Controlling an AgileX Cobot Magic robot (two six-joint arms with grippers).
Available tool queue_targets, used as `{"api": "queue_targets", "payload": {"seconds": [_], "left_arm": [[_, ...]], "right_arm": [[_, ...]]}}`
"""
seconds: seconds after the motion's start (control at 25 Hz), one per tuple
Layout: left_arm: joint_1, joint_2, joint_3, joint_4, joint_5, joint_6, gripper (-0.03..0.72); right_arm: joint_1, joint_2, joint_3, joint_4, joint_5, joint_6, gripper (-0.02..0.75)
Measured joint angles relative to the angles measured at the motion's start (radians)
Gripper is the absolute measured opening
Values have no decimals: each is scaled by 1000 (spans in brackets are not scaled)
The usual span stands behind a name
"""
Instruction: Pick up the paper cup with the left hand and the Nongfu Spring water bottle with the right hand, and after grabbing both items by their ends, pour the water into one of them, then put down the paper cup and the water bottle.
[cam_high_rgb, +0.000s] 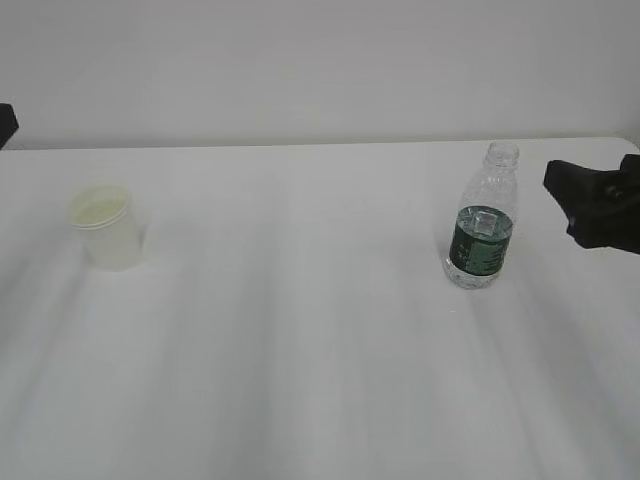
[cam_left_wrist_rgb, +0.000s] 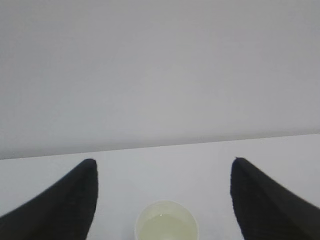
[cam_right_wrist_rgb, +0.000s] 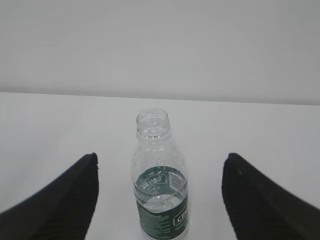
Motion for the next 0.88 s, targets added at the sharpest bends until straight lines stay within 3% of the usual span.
{"api": "queue_targets", "payload": {"seconds": [0.64,0.88], "left_arm": [[0,-389,2,-3,350,-37,593],[0,-507,3,-5,454,-37,592]], "right_arm": [[0,-290,0,0,238,-6,576],[0,-382,-39,0,405,-42,576]]}}
